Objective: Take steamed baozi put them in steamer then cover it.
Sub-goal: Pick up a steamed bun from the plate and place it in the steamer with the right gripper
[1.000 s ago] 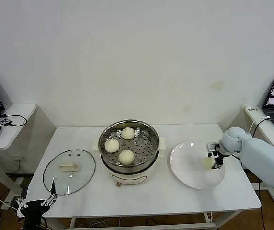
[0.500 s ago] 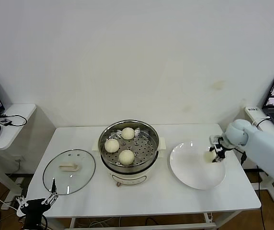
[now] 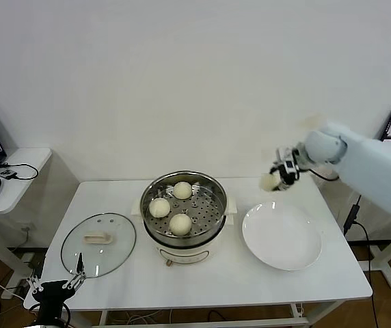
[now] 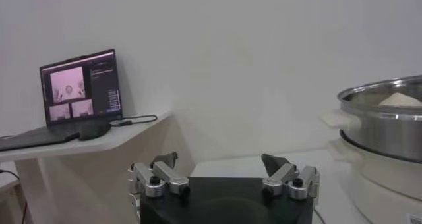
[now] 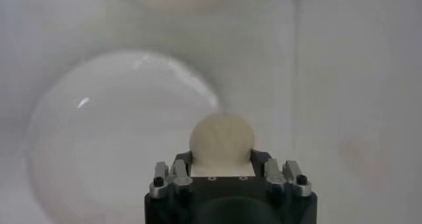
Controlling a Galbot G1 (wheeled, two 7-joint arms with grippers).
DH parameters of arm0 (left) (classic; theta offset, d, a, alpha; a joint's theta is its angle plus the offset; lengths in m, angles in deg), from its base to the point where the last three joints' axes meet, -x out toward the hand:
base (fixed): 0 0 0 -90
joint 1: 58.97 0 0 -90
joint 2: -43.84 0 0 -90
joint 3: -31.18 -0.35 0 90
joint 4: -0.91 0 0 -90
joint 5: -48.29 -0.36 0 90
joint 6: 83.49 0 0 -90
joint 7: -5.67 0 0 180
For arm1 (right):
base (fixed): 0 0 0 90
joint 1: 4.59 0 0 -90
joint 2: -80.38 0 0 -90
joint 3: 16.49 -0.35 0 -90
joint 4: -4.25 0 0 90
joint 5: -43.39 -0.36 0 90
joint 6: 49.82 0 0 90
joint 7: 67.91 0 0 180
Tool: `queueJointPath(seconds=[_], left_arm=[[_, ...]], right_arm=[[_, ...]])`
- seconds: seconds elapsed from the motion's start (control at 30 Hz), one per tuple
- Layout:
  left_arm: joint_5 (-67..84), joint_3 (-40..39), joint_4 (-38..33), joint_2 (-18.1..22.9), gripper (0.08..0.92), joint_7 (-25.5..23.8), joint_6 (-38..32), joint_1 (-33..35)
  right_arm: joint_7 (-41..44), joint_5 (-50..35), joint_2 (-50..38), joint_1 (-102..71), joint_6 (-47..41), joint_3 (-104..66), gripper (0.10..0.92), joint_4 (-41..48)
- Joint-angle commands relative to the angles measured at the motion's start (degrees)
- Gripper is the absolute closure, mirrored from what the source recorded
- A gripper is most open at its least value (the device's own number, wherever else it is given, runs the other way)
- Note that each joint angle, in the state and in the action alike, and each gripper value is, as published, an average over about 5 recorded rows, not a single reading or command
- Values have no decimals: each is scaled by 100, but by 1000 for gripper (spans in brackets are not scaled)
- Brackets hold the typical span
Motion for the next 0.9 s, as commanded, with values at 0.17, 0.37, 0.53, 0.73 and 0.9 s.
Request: queueJointPath(seconds=[0.17,0.37,0.53,0.73,0.9], left_arm=[[5,15,-35,-7,177,7,-2,5],[8,41,-74,-10,177,5,16,9],[12,49,-48,12,177,10,0,21],[23,46,-32,31,177,13,-3,-22],[41,38,-7,33,177,14,-4,-64]], right_arm=[[-603,-2017,1464,1227,-1164,924,448,-301],[-869,-2192,1996,813,-1436,1066,448,-181],[-1083,-2183,2225,400,-1616,1170,448,-92],[-1249,-2017,2420,96,-1776,1192,448,164],[-1288,-1791,2450,0,-1903,1228,448,296]])
